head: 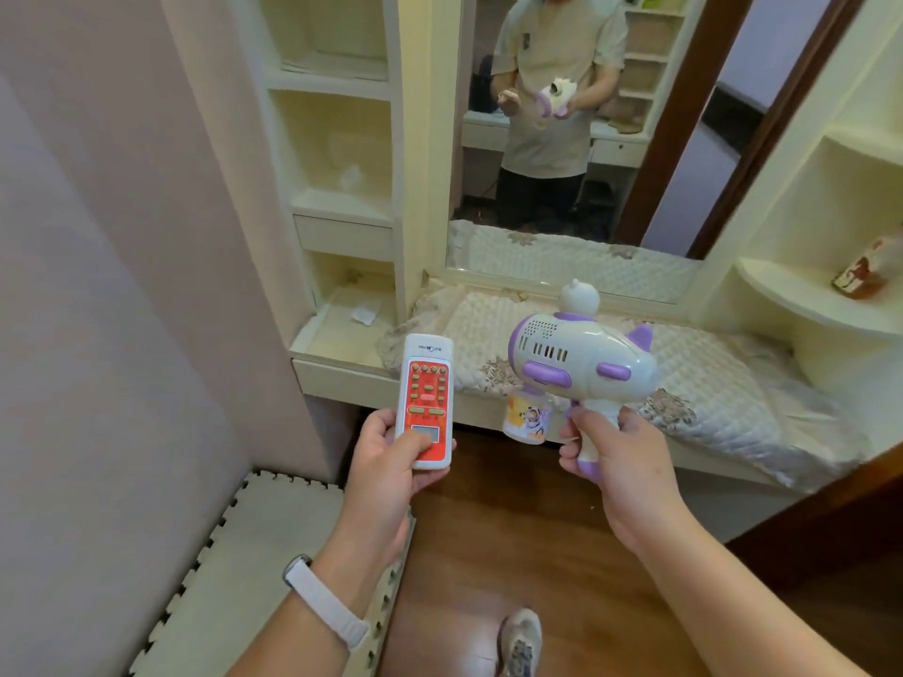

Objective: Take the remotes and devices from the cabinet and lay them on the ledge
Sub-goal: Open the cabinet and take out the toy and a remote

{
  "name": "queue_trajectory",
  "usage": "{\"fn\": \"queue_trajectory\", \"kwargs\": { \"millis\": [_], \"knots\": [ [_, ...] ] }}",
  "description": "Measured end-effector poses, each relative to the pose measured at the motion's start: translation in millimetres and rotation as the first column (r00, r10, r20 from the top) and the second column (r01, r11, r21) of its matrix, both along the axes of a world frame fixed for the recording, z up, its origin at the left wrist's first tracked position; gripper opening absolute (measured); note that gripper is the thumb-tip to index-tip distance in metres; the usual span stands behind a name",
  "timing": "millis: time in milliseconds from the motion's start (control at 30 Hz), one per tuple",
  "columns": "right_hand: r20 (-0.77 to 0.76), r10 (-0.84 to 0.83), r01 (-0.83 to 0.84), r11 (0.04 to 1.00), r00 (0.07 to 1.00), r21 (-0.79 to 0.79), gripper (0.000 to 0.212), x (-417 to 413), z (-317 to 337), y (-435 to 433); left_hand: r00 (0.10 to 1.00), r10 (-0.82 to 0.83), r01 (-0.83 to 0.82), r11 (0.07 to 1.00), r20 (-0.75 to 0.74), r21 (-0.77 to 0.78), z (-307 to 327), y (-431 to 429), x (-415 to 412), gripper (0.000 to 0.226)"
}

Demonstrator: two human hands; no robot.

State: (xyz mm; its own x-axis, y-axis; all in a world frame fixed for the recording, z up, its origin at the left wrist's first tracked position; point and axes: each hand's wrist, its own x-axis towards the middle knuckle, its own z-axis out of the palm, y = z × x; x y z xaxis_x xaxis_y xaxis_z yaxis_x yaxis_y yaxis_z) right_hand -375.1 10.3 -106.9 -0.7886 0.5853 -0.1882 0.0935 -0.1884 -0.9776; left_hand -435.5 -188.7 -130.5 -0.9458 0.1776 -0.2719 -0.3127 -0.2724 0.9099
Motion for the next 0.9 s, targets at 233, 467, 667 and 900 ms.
{"fn": "queue_trajectory", "kwargs": {
  "millis": [233, 467, 667, 900],
  "knots": [
    [0.061, 0.051, -0.048, 0.998, 0.997, -0.048, 0.003, -73.7, -23.4, 50.7, 0.999, 0.002, 0.0, 0.999, 0.052, -0.043, -17.7, 49.4, -75.4, 0.022],
    [0.085, 0.045, -0.035, 0.994, 0.995, -0.108, 0.007, -156.0, -23.7, 138.0, 0.995, 0.055, -0.052, 0.998, 0.081, -0.045, -6.0, 129.0, -158.0, 0.024],
    [0.061, 0.098, -0.089, 0.986, 0.993, -0.138, 0.004, -223.3, -36.8, 197.4, 0.993, 0.105, -0.1, 0.99, 0.05, -0.094, -8.0, 180.5, -212.0, 0.024],
    [0.092, 0.156, -0.127, 0.957, 0.983, -0.262, 0.005, -274.9, -72.9, 223.8, 0.988, 0.132, -0.115, 0.977, 0.086, -0.182, -31.5, 200.2, -274.4, 0.028]
  ]
}}
